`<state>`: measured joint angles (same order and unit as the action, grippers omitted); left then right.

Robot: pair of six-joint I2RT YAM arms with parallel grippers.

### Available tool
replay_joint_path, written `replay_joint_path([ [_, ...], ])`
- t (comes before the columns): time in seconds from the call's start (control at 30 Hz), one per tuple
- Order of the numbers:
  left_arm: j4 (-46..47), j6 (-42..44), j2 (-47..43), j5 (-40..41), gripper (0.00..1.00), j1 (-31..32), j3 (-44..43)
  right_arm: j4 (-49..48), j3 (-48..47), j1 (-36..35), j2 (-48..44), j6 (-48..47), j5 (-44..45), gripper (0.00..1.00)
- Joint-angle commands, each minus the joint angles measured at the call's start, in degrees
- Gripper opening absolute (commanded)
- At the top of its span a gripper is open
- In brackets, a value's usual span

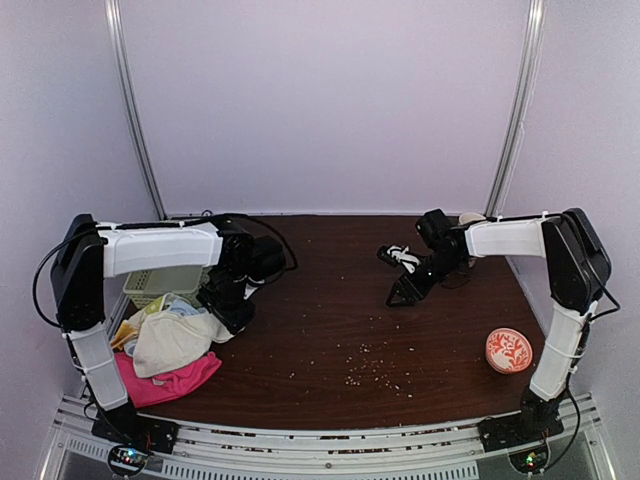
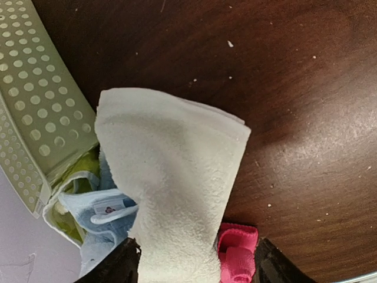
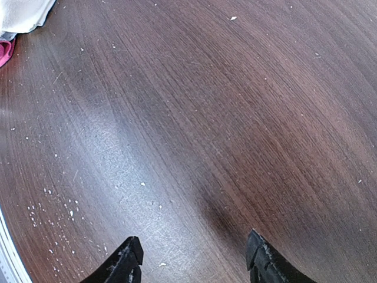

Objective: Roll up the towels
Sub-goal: Pick up the towel from the towel pile.

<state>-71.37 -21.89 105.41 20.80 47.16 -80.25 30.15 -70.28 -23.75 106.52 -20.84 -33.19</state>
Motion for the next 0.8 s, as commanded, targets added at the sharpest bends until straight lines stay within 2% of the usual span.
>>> replay_joint_path([
  [0.0, -1.5, -2.7, -0.2, 4.6, 0.67, 0.1, 0.7, 0.7, -0.4, 0.0, 0.9, -0.7, -0.1, 0.61],
  [0.17, 0.0, -2.3, 0.9, 6.5, 0.63, -0.9, 1.7, 0.9, -0.4, 0.0, 1.3, -1.0, -0.3, 0.61],
  [0.33, 1.5, -1.1, 2.0, 8.2, 0.52, -2.1, 0.3, 1.0, -0.4, 0.0, 1.5, -1.1, -0.2, 0.61],
  [0.4, 2.3, 0.0, 2.6, 7.9, 0.41, -2.4, 0.3, 1.1, -0.5, 0.0, 1.7, -1.2, -0.1, 0.61],
  [0.6, 2.6, 1.5, 3.7, 7.0, 0.18, -2.8, -0.2, 1.3, -0.6, 0.1, 2.0, -1.2, 0.0, 0.61],
  [0.67, 2.3, 1.8, 3.4, 6.4, 0.0, -2.8, -1.0, 1.2, -0.7, 0.0, 2.2, -1.2, 0.0, 0.61],
  [0.77, 1.3, 2.2, 2.0, 6.4, 0.0, -2.7, -5.2, 1.5, -1.0, 0.0, 2.5, -1.1, -0.3, 0.6],
])
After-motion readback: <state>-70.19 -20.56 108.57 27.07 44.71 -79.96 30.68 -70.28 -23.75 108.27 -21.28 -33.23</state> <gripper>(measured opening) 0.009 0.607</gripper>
